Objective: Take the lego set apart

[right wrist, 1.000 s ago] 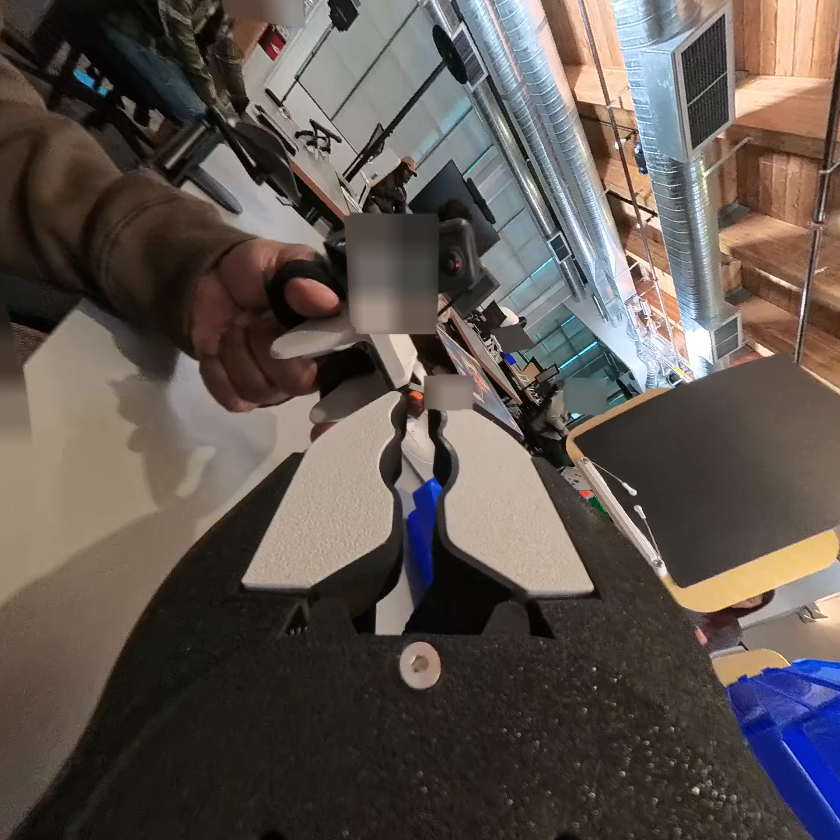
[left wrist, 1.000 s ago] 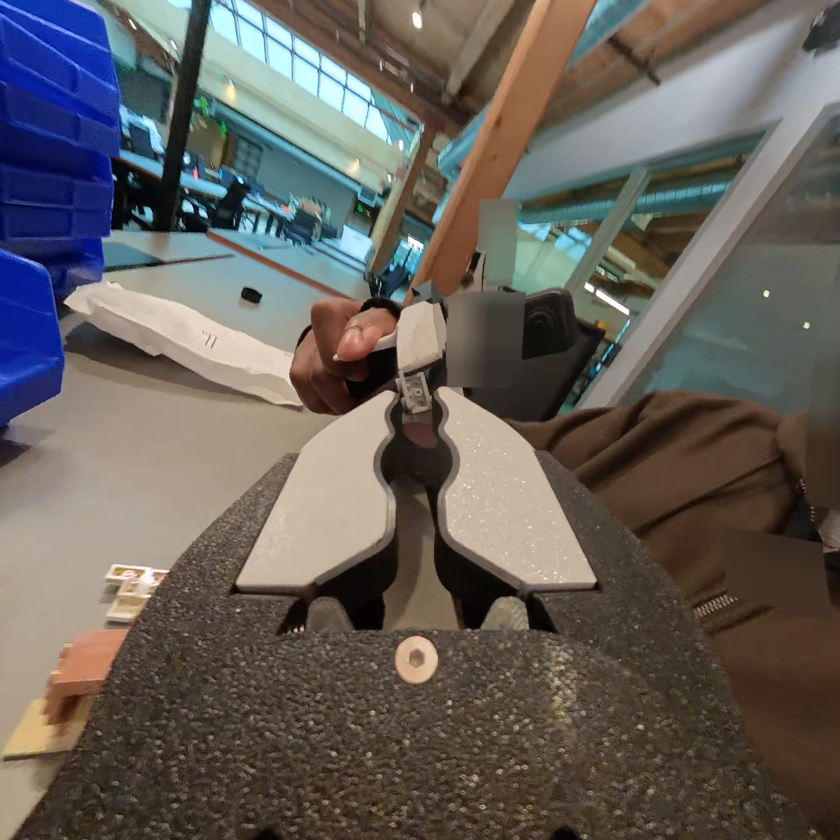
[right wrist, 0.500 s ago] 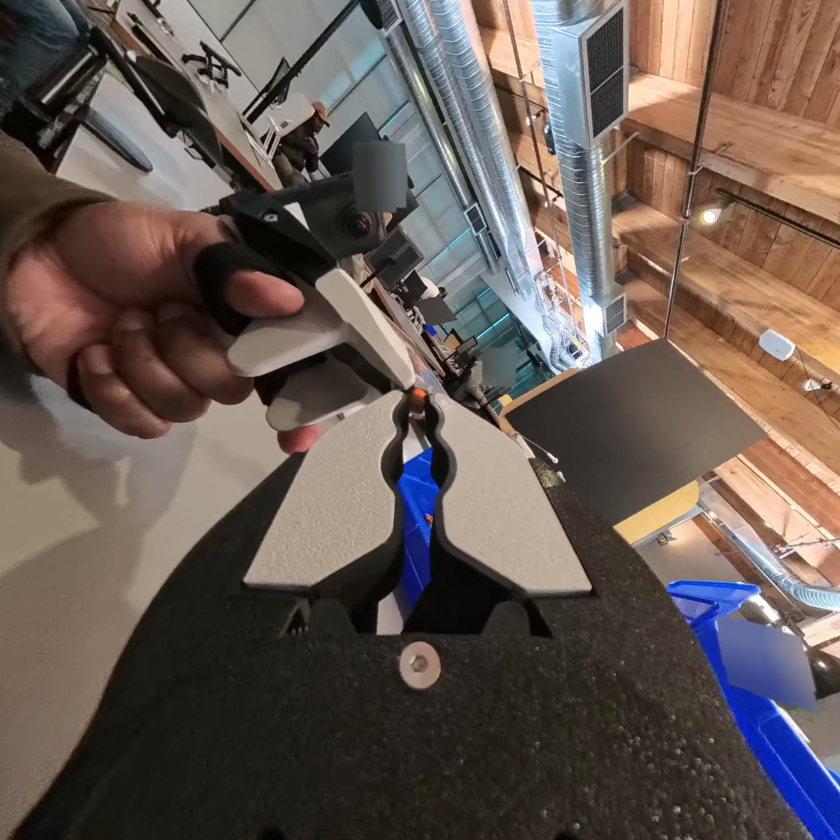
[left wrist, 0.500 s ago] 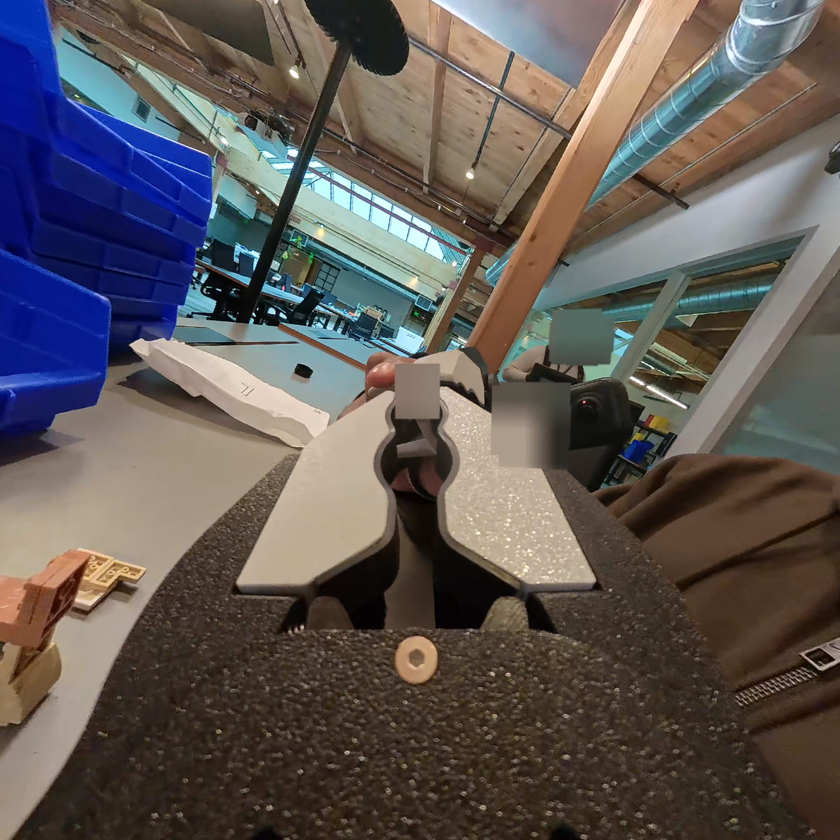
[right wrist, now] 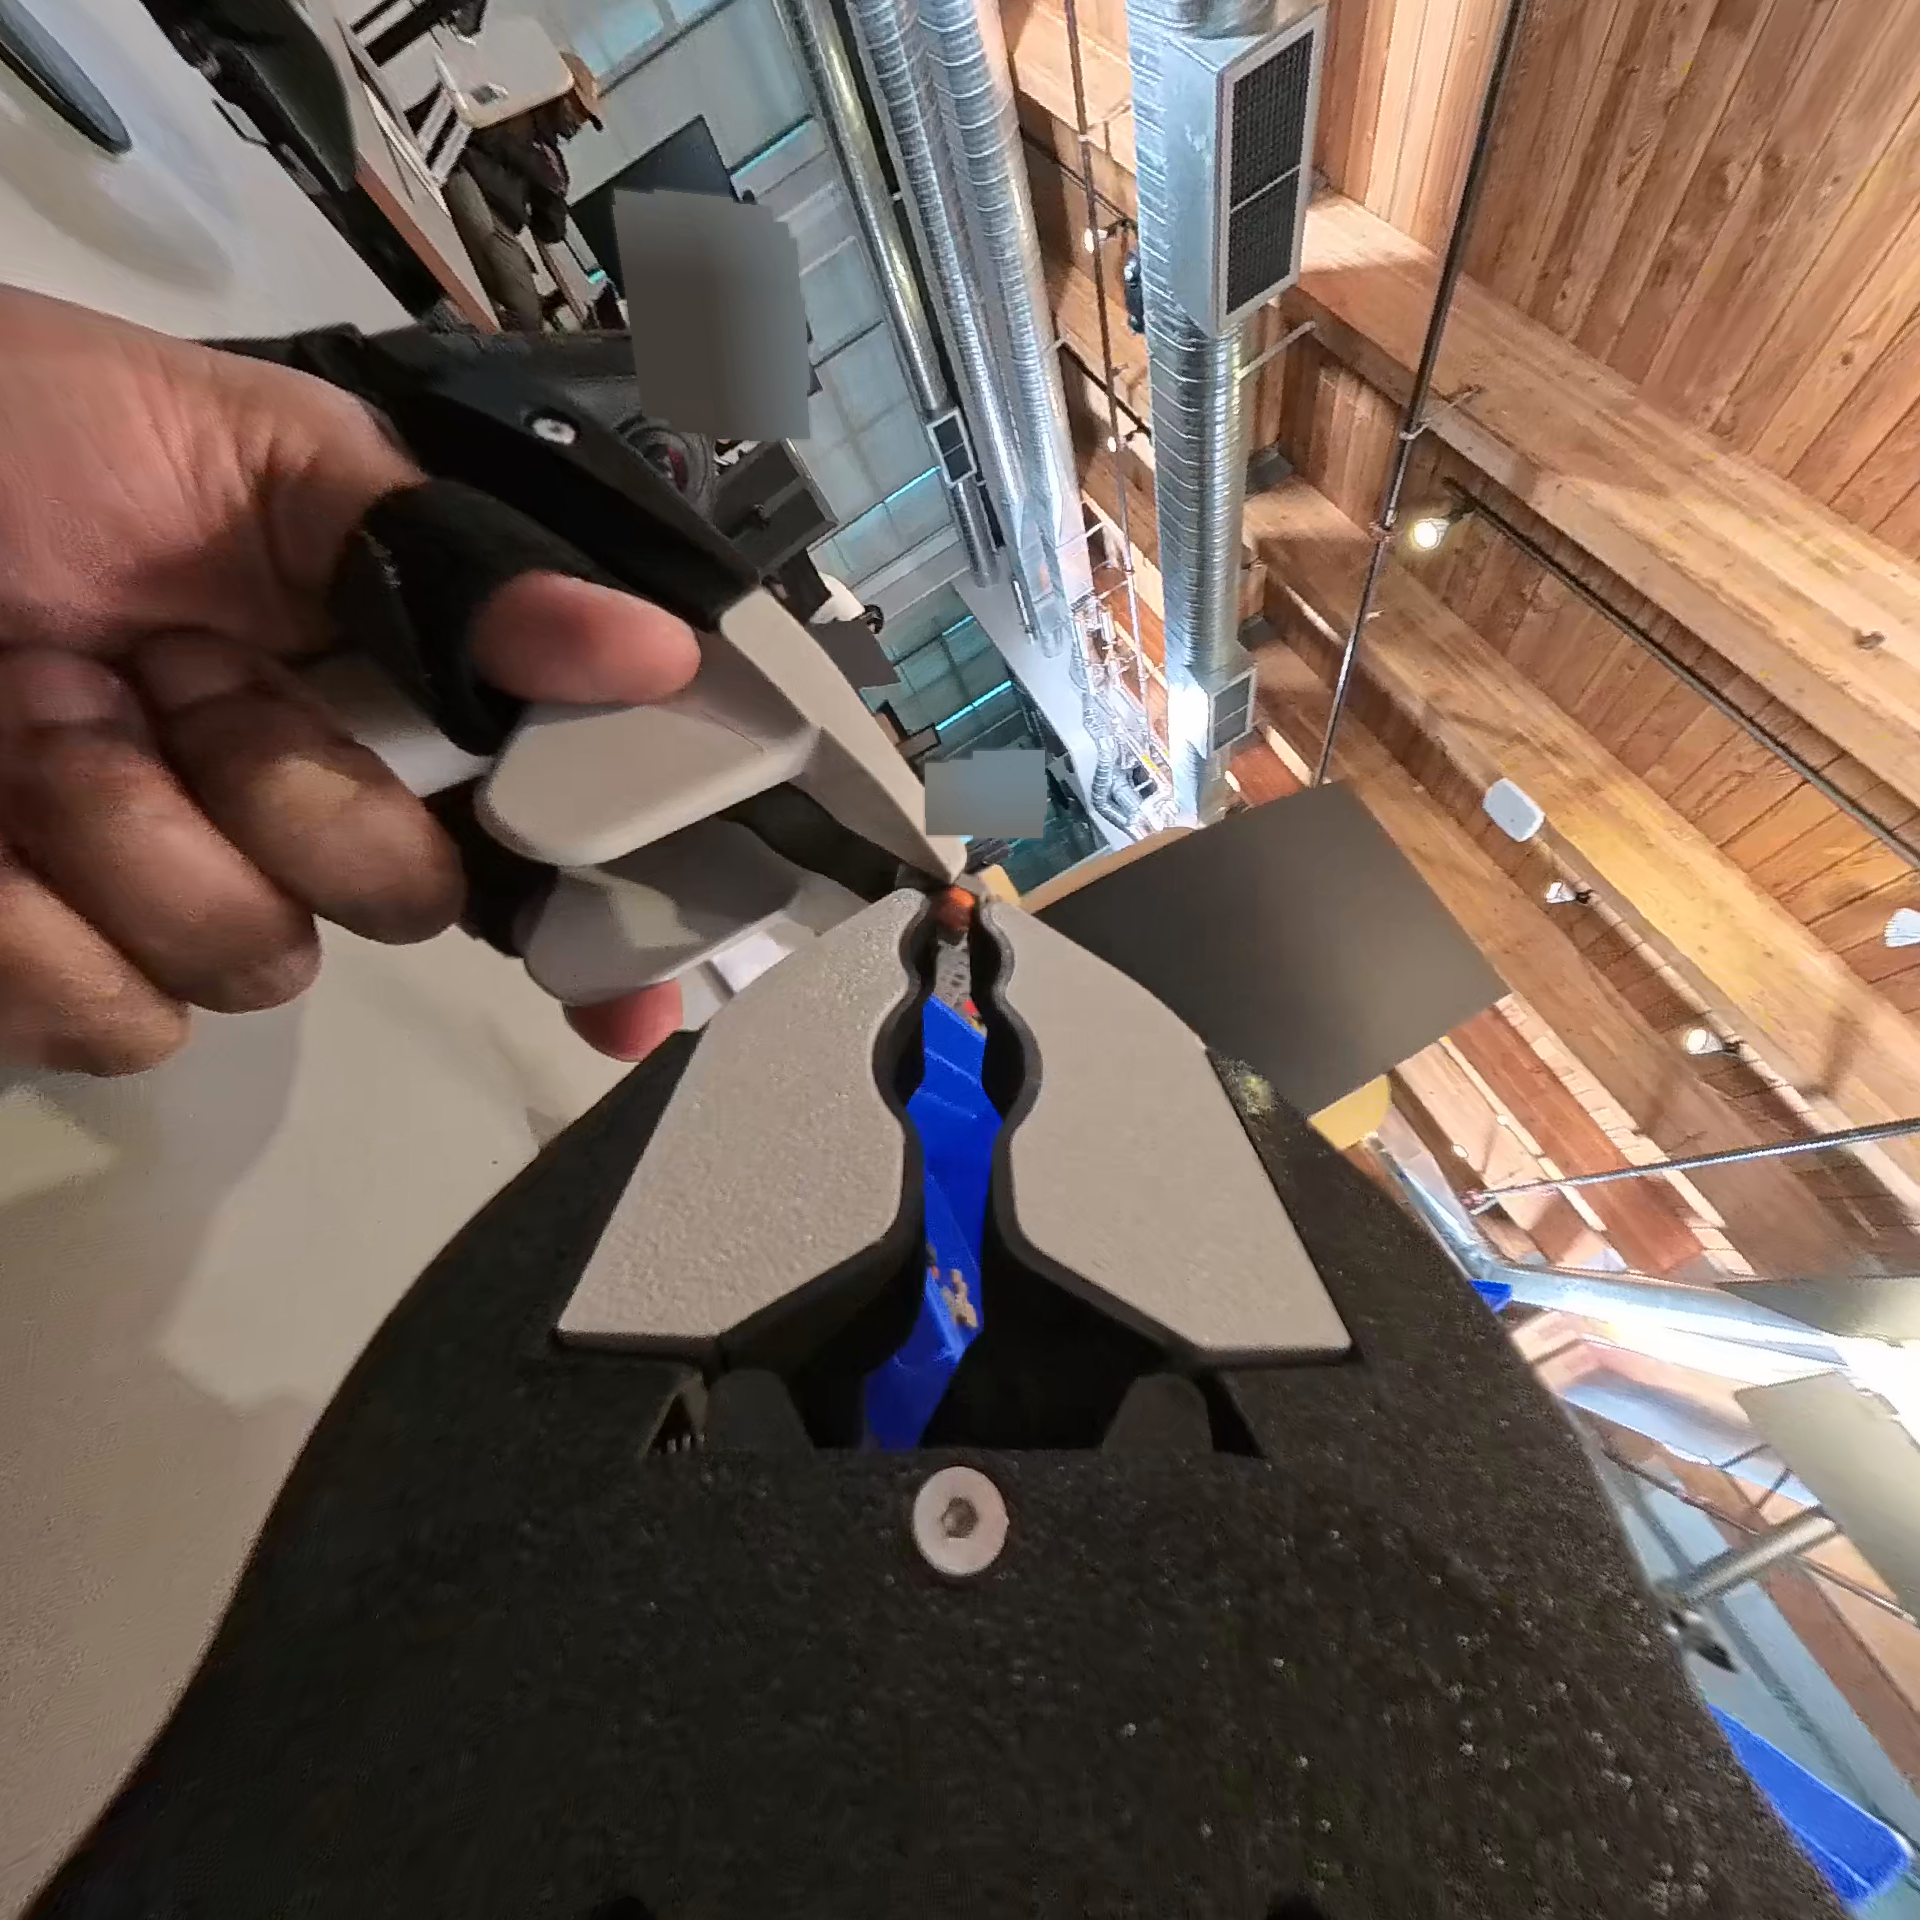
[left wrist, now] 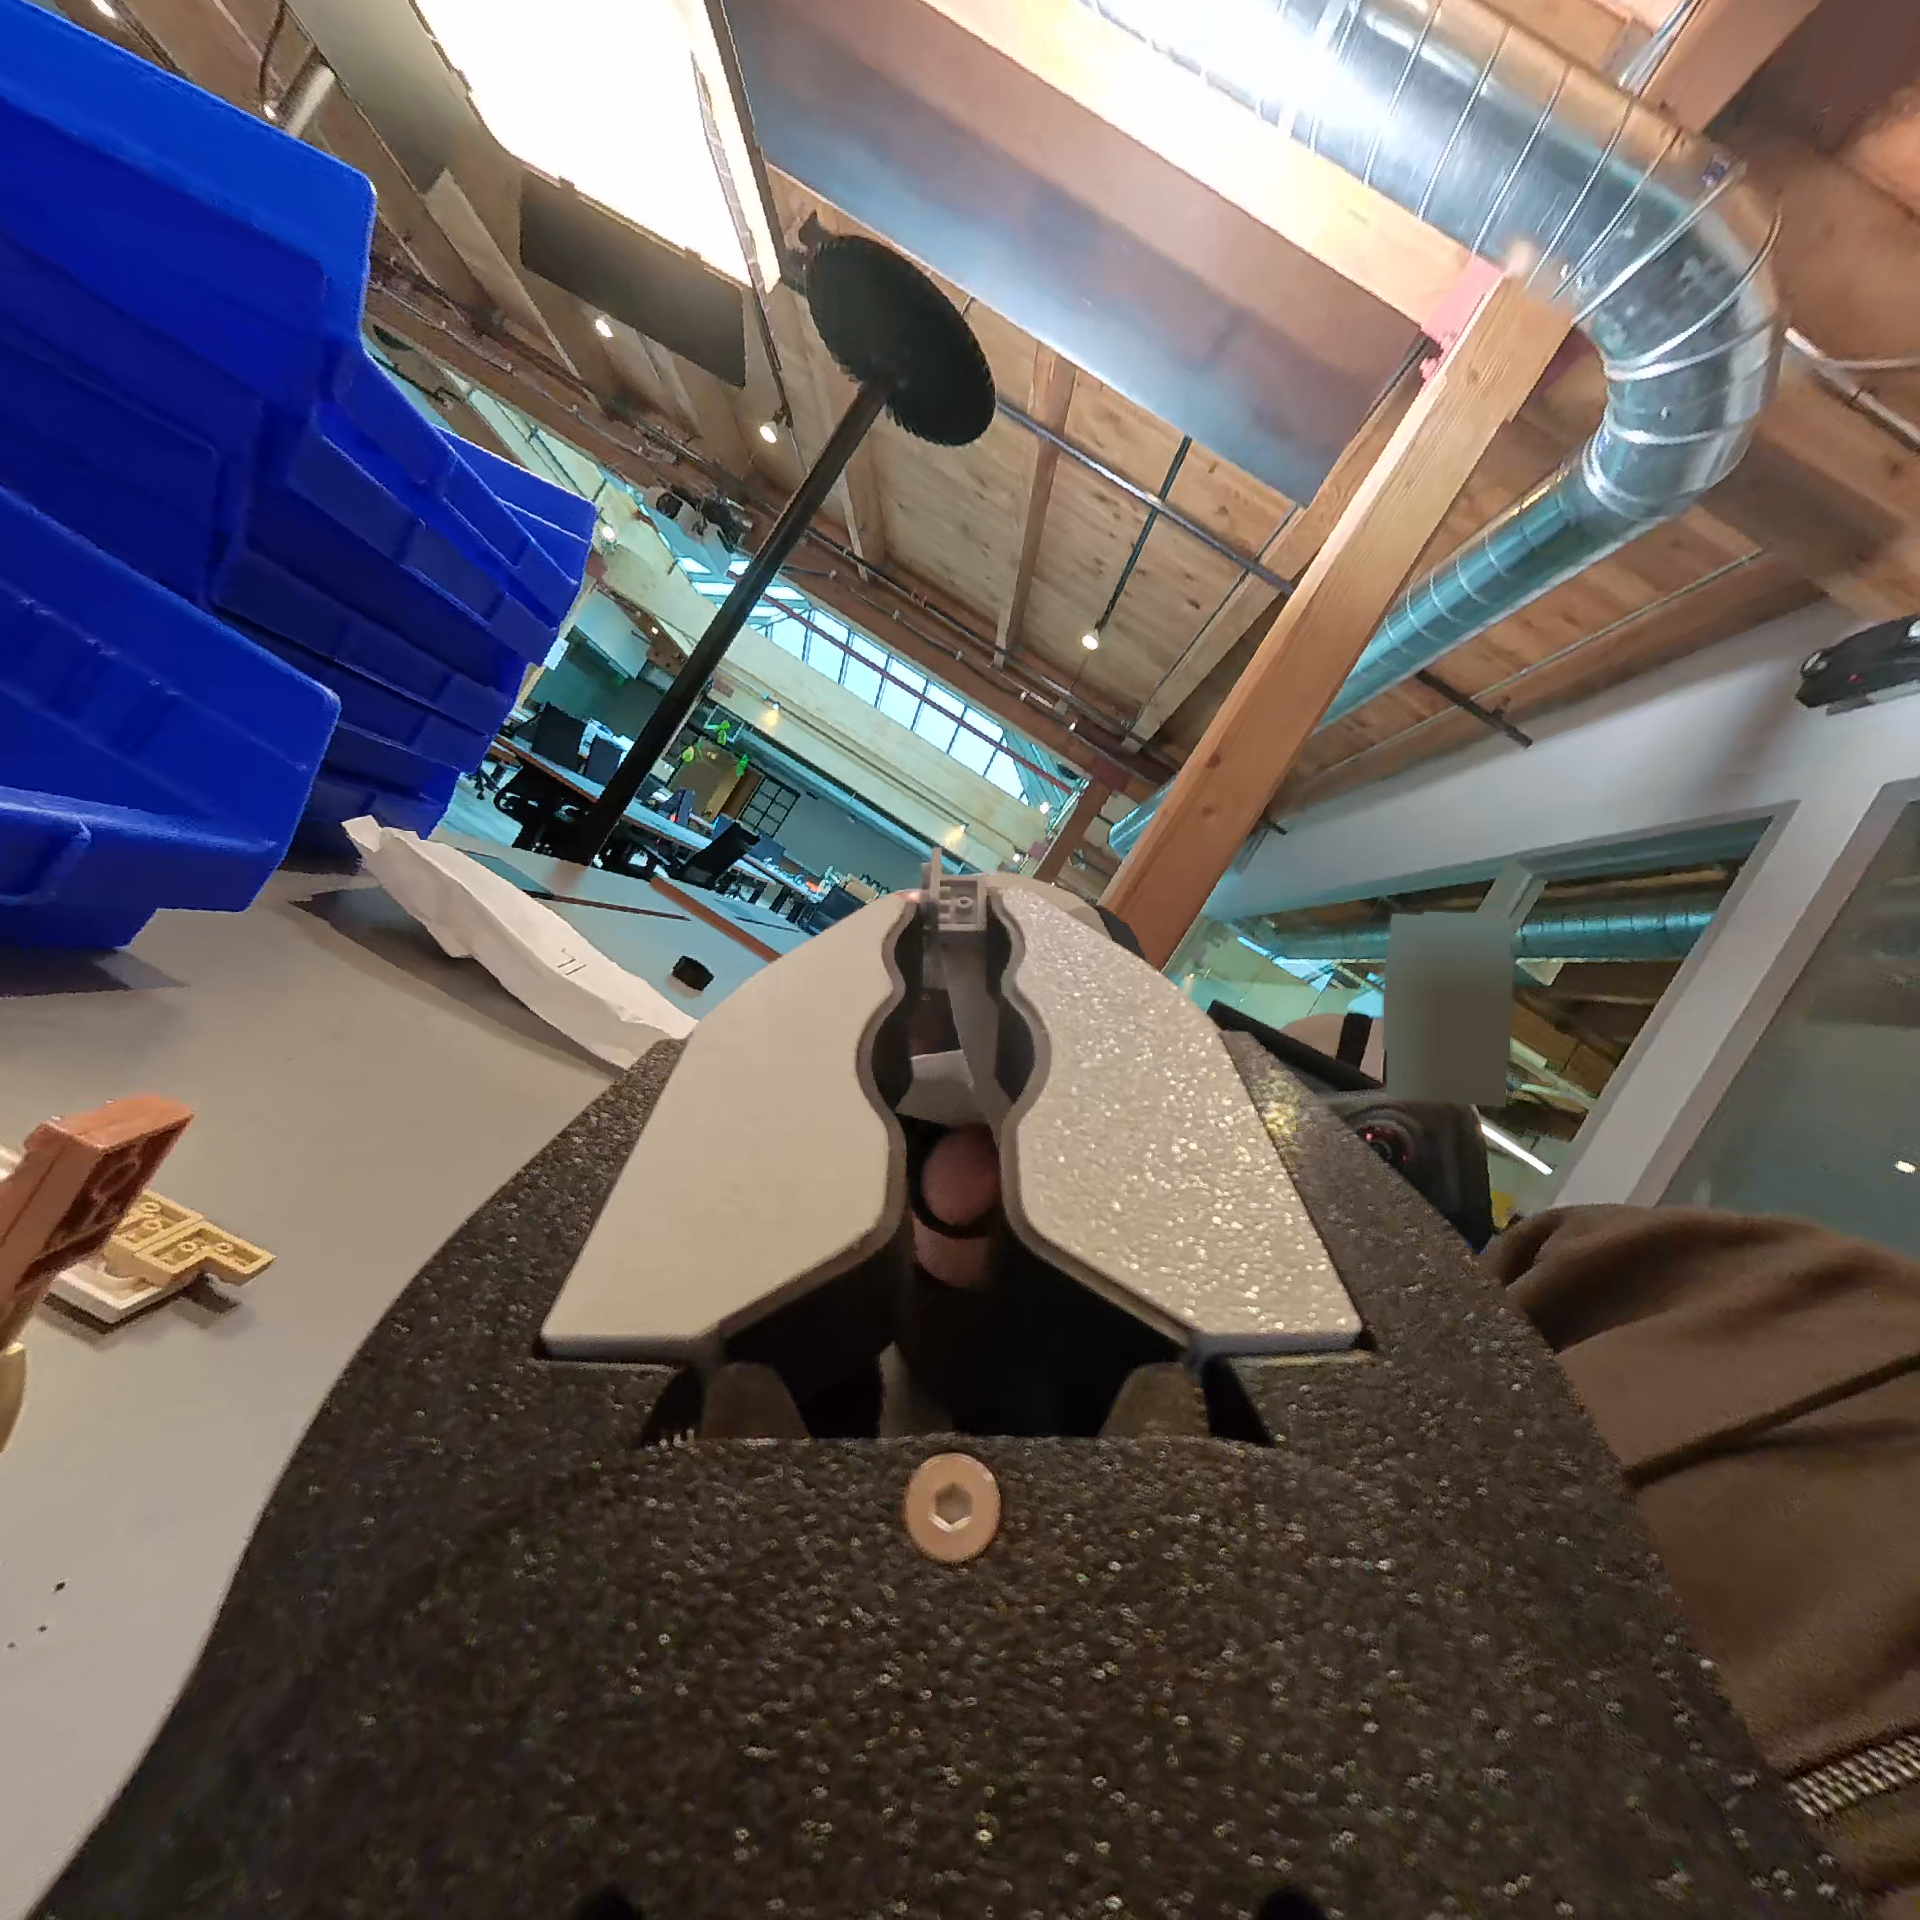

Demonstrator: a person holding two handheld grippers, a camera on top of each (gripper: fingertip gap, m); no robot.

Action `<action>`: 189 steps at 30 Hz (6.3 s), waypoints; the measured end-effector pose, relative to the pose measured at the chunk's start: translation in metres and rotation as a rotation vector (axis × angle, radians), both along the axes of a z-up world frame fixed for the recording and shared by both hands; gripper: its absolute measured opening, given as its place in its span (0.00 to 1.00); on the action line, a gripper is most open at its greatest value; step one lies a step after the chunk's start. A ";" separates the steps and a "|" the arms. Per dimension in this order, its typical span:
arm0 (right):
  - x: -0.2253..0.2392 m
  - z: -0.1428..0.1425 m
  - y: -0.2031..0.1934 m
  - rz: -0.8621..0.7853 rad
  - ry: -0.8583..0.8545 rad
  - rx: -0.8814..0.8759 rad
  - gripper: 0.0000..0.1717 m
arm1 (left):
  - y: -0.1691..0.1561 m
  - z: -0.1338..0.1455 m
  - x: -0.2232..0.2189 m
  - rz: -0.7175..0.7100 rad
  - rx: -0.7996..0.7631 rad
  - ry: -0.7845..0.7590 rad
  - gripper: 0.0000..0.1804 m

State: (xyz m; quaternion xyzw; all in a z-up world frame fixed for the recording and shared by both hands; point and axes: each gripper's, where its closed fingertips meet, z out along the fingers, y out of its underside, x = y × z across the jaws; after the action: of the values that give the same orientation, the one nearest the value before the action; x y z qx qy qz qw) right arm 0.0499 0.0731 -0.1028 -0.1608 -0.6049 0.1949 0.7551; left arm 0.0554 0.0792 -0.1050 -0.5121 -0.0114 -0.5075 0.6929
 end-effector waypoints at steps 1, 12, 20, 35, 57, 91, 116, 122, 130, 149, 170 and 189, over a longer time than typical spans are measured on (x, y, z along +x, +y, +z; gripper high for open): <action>0.000 0.000 0.000 -0.010 0.006 0.013 0.03 | 0.000 0.000 -0.001 -0.003 -0.002 -0.015 0.06; -0.004 -0.002 0.005 -0.038 0.052 -0.025 0.00 | 0.001 0.002 -0.014 -0.018 0.020 -0.120 0.06; 0.002 0.016 -0.001 0.081 0.138 -0.231 0.04 | -0.005 0.006 -0.009 -0.065 0.070 -0.121 0.06; 0.004 0.011 -0.010 0.154 0.101 -0.236 0.06 | -0.010 0.007 0.004 -0.199 0.084 -0.139 0.06; 0.004 0.003 -0.006 0.126 0.045 -0.241 0.04 | -0.005 0.001 0.003 -0.166 0.020 -0.122 0.06; 0.005 0.002 -0.013 0.211 0.033 -0.300 0.05 | -0.012 0.001 0.008 -0.324 -0.002 -0.113 0.06; 0.002 0.000 0.002 0.094 0.046 -0.280 0.04 | -0.007 0.001 -0.021 -0.191 0.004 -0.192 0.06; -0.014 0.031 0.062 -0.126 0.095 -0.298 0.04 | -0.008 0.002 -0.027 -0.180 0.019 -0.229 0.06; -0.104 0.038 0.222 -0.309 -0.163 -0.788 0.12 | -0.008 0.002 -0.028 -0.174 0.018 -0.232 0.06; -0.055 -0.012 0.186 -0.211 -0.266 -0.731 0.13 | 0.105 0.062 -0.119 0.437 -0.270 0.619 0.06; -0.042 -0.108 0.100 0.148 -0.847 -0.539 0.18 | 0.126 0.005 -0.136 0.404 -0.248 0.868 0.14; -0.046 -0.146 0.094 0.099 -1.045 -0.549 0.11 | 0.118 -0.009 -0.108 0.263 -0.240 0.909 0.13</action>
State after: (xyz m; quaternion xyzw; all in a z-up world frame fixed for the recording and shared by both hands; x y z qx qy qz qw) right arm 0.0040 0.1675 -0.2486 -0.3965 -0.8310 0.2741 0.2777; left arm -0.0527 0.1977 -0.1139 -0.7524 0.1693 -0.1358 0.6220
